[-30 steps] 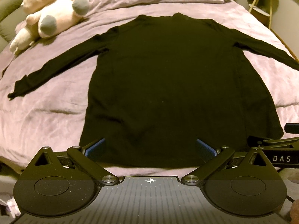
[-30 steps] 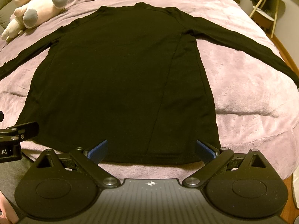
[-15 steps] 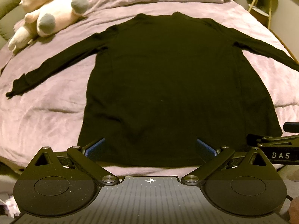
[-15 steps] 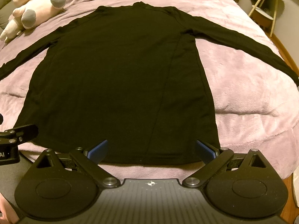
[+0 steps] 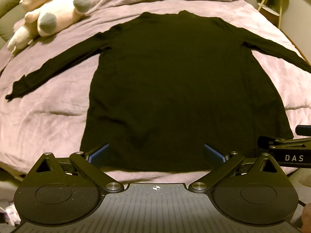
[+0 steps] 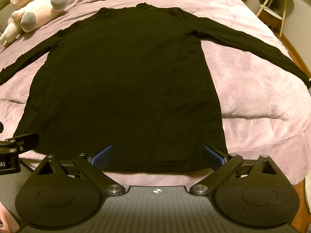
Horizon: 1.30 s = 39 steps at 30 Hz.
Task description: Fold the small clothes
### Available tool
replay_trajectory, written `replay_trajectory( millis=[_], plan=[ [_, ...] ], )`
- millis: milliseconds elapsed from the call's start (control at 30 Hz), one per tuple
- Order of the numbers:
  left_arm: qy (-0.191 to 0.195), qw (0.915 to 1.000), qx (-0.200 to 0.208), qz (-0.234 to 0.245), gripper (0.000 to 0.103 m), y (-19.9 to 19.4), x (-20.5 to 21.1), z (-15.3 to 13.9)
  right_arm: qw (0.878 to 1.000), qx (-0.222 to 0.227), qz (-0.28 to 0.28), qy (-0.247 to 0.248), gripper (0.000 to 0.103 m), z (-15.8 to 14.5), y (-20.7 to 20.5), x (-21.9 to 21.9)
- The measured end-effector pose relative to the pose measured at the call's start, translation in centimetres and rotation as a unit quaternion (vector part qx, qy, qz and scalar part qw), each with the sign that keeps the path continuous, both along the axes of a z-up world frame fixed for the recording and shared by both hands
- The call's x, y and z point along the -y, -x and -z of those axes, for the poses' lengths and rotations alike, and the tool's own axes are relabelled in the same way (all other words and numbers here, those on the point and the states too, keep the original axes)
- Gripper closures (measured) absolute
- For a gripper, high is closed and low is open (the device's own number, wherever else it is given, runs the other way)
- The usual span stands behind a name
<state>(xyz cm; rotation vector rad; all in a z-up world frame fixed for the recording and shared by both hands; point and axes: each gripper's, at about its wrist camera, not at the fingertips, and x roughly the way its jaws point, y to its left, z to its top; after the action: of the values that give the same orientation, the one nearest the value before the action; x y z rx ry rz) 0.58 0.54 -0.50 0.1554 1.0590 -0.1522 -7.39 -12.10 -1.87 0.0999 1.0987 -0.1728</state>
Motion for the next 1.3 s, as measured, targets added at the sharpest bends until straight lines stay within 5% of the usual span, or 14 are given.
replay_trajectory(
  millis=[1300],
  plan=[
    [0.002,0.9999,-0.014,-0.007,0.0,-0.01,-0.02,-0.14,1.0,-0.001,-0.002,-0.011,0.004,0.13,-0.07,0.35]
  ],
)
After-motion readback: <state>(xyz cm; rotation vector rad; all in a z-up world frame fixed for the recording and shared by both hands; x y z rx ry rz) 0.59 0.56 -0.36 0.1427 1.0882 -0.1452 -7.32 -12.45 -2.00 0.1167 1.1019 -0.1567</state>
